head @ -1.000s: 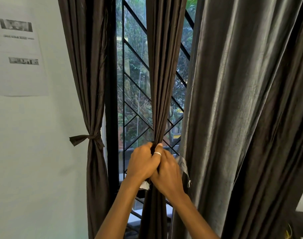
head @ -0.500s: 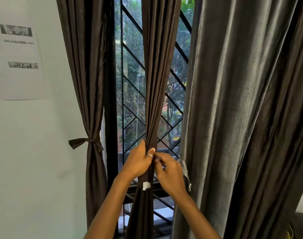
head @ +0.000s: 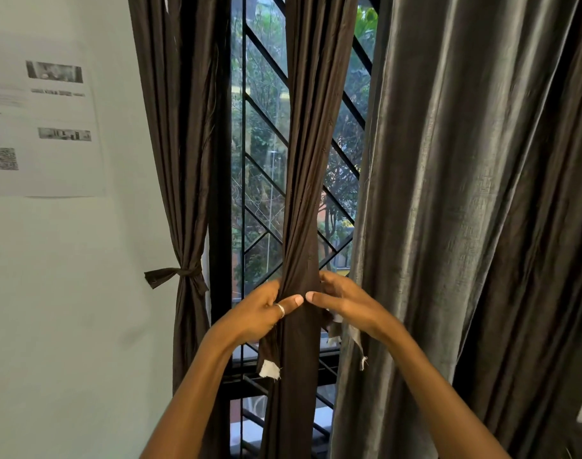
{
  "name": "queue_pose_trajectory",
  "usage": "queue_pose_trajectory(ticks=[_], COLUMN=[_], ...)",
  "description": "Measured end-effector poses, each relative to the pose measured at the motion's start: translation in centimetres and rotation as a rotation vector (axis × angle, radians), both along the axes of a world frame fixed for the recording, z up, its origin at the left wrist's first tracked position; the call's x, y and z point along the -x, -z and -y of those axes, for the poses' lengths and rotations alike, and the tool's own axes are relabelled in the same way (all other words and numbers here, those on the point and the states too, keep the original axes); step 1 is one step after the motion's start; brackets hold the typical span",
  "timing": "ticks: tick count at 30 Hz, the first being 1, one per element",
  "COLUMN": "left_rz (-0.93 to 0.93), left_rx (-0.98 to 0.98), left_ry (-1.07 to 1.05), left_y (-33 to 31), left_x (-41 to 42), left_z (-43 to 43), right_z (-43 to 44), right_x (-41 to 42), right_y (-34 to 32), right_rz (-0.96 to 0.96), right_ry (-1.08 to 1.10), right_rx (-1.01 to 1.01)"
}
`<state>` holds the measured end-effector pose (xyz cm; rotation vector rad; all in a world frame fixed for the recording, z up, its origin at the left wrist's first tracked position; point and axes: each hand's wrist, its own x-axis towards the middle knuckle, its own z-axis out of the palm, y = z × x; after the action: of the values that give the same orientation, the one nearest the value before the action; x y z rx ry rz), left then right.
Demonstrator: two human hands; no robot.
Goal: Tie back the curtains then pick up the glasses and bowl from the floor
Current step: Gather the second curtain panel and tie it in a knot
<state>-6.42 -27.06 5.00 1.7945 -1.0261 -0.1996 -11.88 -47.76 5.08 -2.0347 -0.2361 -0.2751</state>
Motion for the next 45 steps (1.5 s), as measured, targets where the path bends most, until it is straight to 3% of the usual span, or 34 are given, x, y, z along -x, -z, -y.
queue_pose_trajectory(ticks=[4,10,15,20,26,29,33,45], left_rz=[-0.003,0.195,0.332,0.534,0.538,0.451,0.372,0.389], left_rx=[-0.031,-0.135,-0.026,-0.037,-0.064,-0.068,-0.008,-0.171], left_ry=[-0.031,-0.371,-0.678,-0.827,-0.79,-0.754,-0.692,-0.501], left_y=[0.3,0.4,1.3,1.3,0.7,0.5,0.7,-1.2], left_x=[-0.3,-0.7,-0.5,1.0,1.8,0.9,-0.3,0.2], left_z=[-0.2,0.7,1.7,2.1,2.3,2.2,1.7,0.5], right_z=[0.0,-0.4,-1.1,-2.1,-4.2,-4.4,-4.4,-6.0], right_x=[0.6,1.0,1.8,2.8,3.9,3.7,3.8,2.9], right_y=[0.0,-0.2,-0.4,-0.2,-0.3,0.2,1.2,3.1], right_rz=[-0.03,0.122,0.142,0.126,-0.039,-0.047,0.045,0.206], right_ry=[-0.014,0.303,0.363,0.356,0.171,0.102,0.134,0.343], right_rx=[0.014,0.336,0.345,0.195,-0.315,-0.358,-0.158,0.275])
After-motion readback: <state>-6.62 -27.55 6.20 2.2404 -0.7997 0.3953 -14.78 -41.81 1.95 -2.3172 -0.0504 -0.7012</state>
